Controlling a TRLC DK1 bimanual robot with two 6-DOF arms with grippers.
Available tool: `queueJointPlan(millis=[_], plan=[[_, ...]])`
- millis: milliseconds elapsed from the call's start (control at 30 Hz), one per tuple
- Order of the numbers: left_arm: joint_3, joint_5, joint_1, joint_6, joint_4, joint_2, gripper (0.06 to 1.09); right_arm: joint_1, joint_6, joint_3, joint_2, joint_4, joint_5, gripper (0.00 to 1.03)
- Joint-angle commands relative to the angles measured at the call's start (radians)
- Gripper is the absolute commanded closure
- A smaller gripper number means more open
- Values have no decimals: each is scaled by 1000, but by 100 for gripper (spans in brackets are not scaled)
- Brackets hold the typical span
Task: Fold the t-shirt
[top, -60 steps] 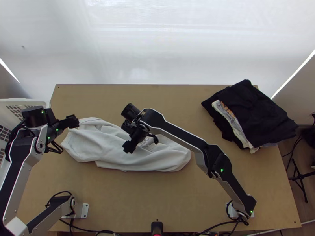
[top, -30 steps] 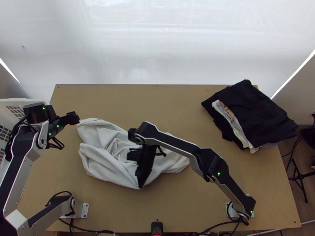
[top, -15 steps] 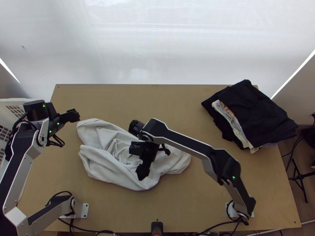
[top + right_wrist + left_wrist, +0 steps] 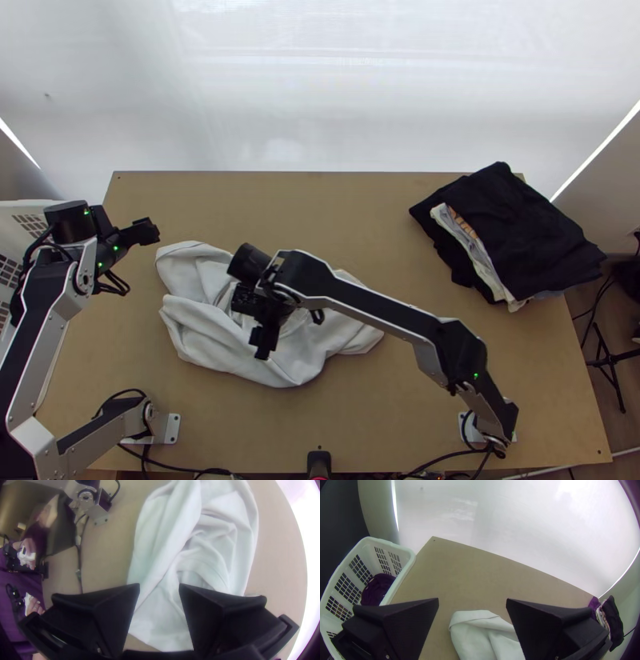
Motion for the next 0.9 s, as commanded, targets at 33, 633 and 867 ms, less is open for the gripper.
queueJointPlan(millis=[33, 633, 867], plan=[[4, 1, 11, 1, 7, 3, 10, 31, 10, 91, 84, 5, 24, 51], [16, 1, 24, 5, 19, 18, 10, 82, 41, 80, 152, -29, -38, 51], [13, 2, 41, 16, 12, 15, 10, 80, 43, 90, 173, -2, -38, 51]])
